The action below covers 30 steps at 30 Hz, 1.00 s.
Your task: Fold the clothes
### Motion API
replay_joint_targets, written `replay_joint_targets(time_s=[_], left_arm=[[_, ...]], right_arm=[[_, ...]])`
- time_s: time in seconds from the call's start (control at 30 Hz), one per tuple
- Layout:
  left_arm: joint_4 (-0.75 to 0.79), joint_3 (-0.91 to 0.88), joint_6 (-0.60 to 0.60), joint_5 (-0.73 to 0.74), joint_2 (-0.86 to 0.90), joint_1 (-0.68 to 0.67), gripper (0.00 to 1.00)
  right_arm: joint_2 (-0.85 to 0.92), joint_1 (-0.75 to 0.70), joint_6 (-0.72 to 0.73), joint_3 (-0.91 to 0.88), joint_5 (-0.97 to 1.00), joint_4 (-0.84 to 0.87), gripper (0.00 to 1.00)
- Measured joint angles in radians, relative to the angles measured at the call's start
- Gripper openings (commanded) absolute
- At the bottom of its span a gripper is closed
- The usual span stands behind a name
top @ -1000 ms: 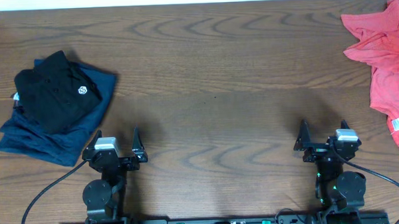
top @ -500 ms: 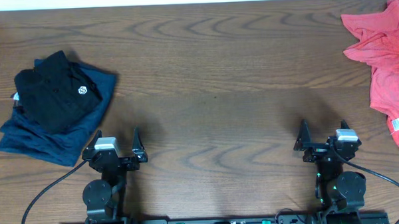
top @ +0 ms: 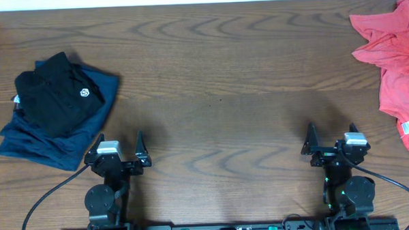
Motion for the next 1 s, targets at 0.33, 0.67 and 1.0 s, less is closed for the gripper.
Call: replay_joint_targets(time_s=[0.33,0.67,1.0], left_arm=[[0.0,0.0,0.0,0.0,0.0,0.0,0.98],[-0.019,0.011,-0.015,0.0,0.002,0.0,0.98],[-0.062,0.164,-0.076,0.003,0.295,0.0,0.98]], right_arm=[[0.0,0.0,0.0,0.0,0.0,0.0,0.99],[0.013,0.0,0.0,0.005,0.029,-0.011,0.99],[0.349,-0.008,0.0,0.185,0.097,-0.052,0.99]])
